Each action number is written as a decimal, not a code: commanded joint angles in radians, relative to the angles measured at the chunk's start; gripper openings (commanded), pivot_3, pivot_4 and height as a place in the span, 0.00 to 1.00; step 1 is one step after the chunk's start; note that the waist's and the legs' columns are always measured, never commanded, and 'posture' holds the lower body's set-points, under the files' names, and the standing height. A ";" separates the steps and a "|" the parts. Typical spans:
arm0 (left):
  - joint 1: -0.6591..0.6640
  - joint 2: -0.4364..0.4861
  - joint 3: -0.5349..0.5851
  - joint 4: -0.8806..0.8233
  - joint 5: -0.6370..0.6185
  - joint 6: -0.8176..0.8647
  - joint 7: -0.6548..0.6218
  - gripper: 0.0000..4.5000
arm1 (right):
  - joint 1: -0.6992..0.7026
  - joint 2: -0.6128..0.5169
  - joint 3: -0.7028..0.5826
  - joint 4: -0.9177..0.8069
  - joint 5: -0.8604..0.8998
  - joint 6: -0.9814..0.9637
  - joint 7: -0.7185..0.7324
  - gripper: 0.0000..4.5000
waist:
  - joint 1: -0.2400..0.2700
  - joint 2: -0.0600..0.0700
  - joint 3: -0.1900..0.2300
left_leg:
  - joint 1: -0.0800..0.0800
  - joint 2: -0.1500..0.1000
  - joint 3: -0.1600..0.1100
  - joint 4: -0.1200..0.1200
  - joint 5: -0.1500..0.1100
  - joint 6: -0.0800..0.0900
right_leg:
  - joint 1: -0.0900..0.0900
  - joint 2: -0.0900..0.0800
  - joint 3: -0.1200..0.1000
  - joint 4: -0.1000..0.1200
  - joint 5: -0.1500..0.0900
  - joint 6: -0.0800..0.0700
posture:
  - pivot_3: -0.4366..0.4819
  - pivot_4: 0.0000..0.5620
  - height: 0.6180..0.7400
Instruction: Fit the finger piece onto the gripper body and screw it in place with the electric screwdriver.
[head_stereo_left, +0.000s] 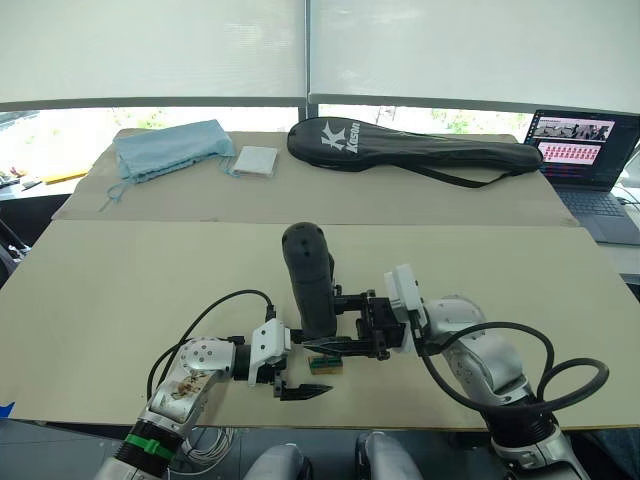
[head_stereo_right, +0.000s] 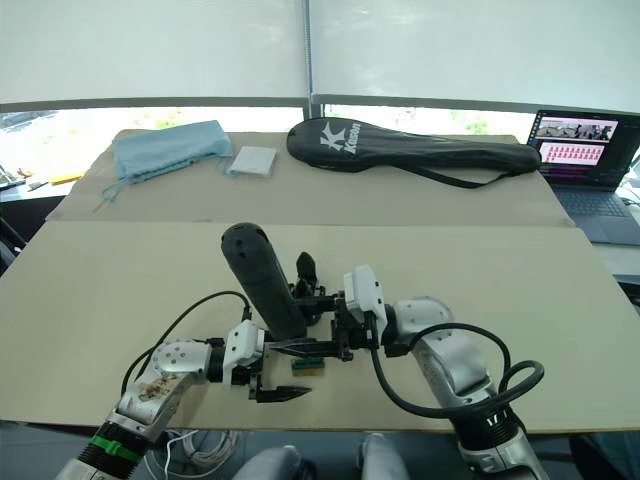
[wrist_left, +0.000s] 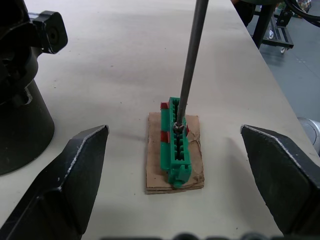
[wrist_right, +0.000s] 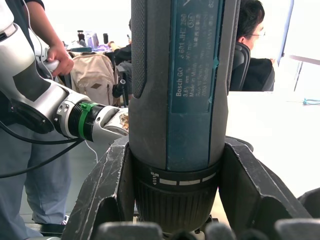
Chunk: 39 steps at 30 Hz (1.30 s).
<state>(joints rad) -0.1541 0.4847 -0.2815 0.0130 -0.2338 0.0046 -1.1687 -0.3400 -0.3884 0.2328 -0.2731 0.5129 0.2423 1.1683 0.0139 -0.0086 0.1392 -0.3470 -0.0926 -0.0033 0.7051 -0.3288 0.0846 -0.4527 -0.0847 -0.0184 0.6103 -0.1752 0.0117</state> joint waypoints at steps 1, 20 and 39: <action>0.023 -0.002 -0.032 0.034 0.016 0.027 -0.001 0.99 | -0.007 0.002 -0.025 -0.028 0.016 -0.035 0.000 0.43 | 0.000 0.000 0.000 | 0.000 0.000 0.000 0.000 0.000 0.000 | 0.000 0.000 0.000 0.000 0.000 0.000 | 0.48 0.27 1.00; 0.020 -0.001 -0.028 0.027 0.014 0.038 0.003 0.99 | 0.019 0.005 -0.007 0.001 -0.021 -0.053 0.003 0.43 | 0.000 0.000 0.000 | 0.000 0.000 0.000 0.000 0.000 0.000 | 0.000 0.000 0.000 0.000 0.000 0.000 | 0.48 0.27 1.00; 0.018 0.001 -0.028 0.031 0.015 0.038 -0.001 0.99 | 0.018 -0.025 0.020 -0.008 -0.049 -0.061 0.009 0.43 | 0.000 0.000 0.000 | 0.002 0.000 0.000 -0.001 0.000 0.000 | 0.000 0.000 0.000 0.000 0.000 0.000 | 0.48 0.27 1.00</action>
<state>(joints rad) -0.1569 0.4846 -0.2822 0.0118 -0.2357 0.0219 -1.1686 -0.3221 -0.3984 0.2545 -0.2737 0.4694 0.1821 1.1740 0.0139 -0.0086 0.1391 -0.3444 -0.0926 -0.0035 0.7043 -0.3289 0.0847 -0.4525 -0.0847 -0.0185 0.6098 -0.1752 0.0118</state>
